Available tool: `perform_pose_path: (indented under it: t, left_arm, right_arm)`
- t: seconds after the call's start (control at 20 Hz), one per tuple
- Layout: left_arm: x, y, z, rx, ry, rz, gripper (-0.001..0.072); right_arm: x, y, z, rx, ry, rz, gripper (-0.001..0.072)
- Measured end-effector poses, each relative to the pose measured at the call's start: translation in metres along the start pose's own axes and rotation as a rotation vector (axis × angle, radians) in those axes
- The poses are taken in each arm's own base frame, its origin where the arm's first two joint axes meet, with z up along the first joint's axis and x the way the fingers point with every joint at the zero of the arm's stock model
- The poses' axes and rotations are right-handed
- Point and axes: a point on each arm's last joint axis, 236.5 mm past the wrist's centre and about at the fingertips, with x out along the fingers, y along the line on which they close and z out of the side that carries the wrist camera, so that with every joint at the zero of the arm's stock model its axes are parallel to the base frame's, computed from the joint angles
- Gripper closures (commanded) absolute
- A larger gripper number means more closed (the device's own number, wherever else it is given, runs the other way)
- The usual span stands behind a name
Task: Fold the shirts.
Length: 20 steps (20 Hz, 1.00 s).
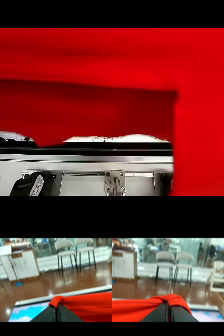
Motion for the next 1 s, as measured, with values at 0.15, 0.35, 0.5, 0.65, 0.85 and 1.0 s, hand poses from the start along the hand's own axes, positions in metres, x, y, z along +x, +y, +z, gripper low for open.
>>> perform_pose_path:
  t: [0.15, 0.35, 0.5, 0.65, 0.85, 1.0]
  left_arm:
    - [0.026, 0.006, -0.04, -0.005, 0.139, -0.01, 0.0671]
    - [0.09, 0.011, -0.141, -0.082, 0.432, -0.071, 0.0671]
    - [0.143, 0.01, -0.244, -0.143, 0.672, -0.135, 0.0671]
    - [0.196, 0.007, -0.331, -0.187, 0.812, -0.173, 0.0671]
    - [0.269, -0.009, -0.417, -0.273, 0.89, -0.212, 0.067]
    - [0.318, -0.025, -0.459, -0.354, 0.876, -0.219, 0.067]
  right_arm:
    - [0.025, -0.004, -0.047, 0.054, 0.203, 0.017, 0.0652]
    - [0.082, -0.002, -0.159, 0.226, 0.605, 0.084, 0.0651]
    - [0.126, 0.004, -0.278, 0.379, 0.906, 0.129, 0.0652]
    - [0.176, 0.01, -0.387, 0.523, 1.024, 0.143, 0.0652]
    - [0.248, 0.024, -0.475, 0.599, 0.963, 0.157, 0.0651]
    - [0.298, 0.036, -0.509, 0.548, 0.835, 0.115, 0.0651]
